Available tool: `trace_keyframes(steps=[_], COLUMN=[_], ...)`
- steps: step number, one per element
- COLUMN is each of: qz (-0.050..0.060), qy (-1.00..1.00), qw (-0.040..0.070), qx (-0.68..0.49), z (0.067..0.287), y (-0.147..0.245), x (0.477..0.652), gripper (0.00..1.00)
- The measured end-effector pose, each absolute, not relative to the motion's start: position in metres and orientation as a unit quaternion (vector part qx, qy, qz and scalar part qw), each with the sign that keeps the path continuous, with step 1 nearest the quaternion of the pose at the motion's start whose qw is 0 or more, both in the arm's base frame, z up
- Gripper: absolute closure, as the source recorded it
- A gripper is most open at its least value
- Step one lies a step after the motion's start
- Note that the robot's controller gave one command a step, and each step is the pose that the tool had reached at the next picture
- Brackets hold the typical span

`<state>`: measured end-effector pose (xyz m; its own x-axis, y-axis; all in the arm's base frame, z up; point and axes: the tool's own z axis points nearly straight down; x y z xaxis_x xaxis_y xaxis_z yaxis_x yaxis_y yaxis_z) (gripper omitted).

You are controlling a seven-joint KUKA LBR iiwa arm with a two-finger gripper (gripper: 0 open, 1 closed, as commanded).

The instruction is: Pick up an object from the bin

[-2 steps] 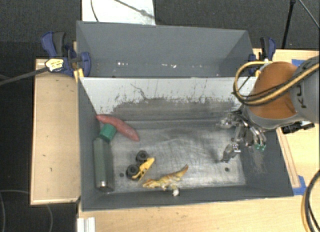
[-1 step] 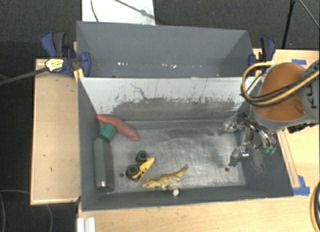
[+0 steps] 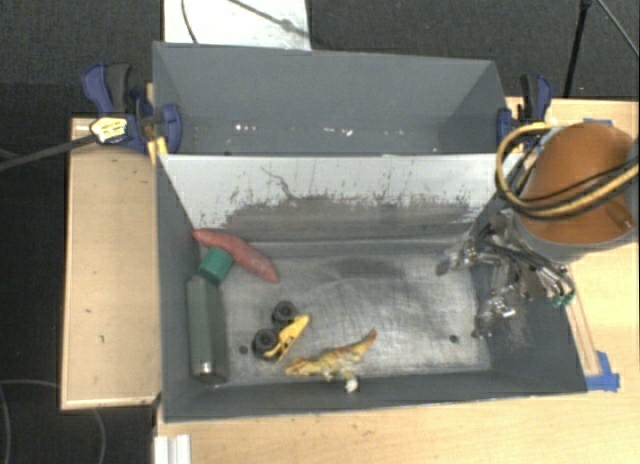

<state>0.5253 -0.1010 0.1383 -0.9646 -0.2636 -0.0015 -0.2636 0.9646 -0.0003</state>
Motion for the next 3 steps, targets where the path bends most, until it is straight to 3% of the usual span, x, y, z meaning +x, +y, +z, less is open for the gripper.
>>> trace_keyframes(steps=[1,2,3], qz=[0.0,-0.002,0.003], qy=[0.996,0.989,0.989], qw=[0.002,0.004,0.002], qx=[-0.091,-0.146,-0.149], z=[0.152,0.126,0.099], y=[-0.107,-0.071,-0.044], x=[0.523,0.522,0.545], gripper=[0.0,0.0,0.0])
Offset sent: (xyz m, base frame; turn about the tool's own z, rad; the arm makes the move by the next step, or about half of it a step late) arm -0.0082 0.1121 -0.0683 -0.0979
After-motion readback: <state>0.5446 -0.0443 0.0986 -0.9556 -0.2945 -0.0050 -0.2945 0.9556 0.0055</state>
